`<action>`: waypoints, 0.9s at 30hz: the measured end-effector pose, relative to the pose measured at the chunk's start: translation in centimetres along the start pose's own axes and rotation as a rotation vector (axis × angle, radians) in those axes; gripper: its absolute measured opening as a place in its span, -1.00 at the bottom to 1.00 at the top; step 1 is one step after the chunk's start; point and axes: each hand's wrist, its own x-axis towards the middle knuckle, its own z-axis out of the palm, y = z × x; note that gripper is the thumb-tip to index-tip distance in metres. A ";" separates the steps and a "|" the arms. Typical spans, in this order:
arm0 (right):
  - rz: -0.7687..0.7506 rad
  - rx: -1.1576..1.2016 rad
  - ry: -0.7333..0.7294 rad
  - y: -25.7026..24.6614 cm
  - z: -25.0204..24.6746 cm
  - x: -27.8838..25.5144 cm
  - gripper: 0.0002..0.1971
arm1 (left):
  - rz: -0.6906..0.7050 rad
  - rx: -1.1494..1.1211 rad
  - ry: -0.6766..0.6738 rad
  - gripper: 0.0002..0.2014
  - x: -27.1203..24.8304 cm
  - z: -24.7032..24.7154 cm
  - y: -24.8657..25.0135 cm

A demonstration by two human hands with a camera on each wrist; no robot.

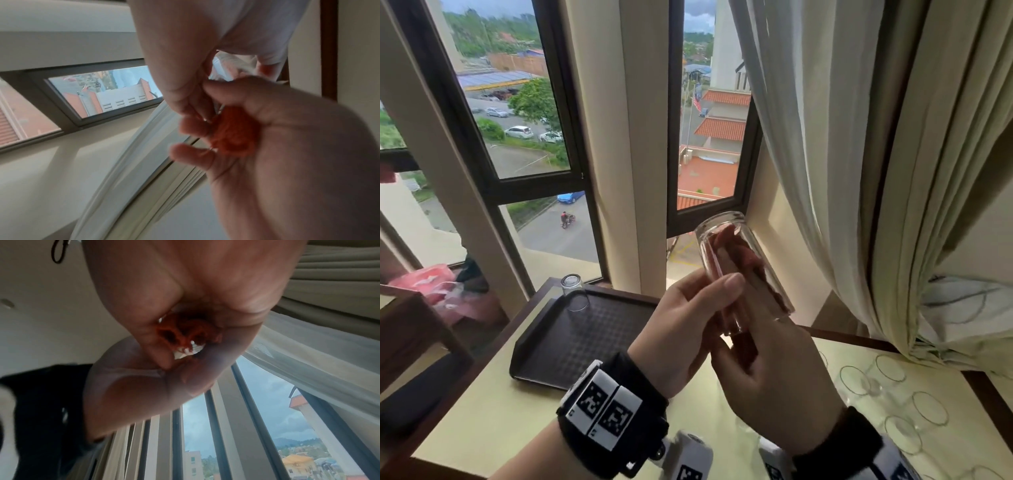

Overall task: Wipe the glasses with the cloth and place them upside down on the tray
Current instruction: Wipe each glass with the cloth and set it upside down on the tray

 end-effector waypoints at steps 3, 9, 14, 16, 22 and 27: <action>0.056 0.226 -0.031 -0.7 0.1 0.9 -0.24 | 0.021 0.019 -0.001 -0.77 0.3 -0.3 0.4; 0.250 1.006 -0.195 -0.8 0.2 1.0 -0.34 | 0.052 0.038 0.038 -0.63 0.9 -1.1 1.2; -0.108 0.182 -0.104 0.4 0.1 0.8 -0.08 | 0.086 0.069 0.023 -0.41 1.4 -2.6 2.3; -0.111 -0.206 -0.119 0.6 0.3 1.2 -0.13 | 0.081 0.116 -0.002 -0.70 1.0 -2.4 2.1; 0.140 0.615 -0.162 -0.4 1.1 1.8 -0.27 | 0.118 0.175 0.047 -0.37 0.6 -2.0 0.6; 0.302 1.101 -0.253 -0.4 1.0 0.6 -0.34 | 0.089 0.104 0.085 -0.50 1.3 -2.4 1.3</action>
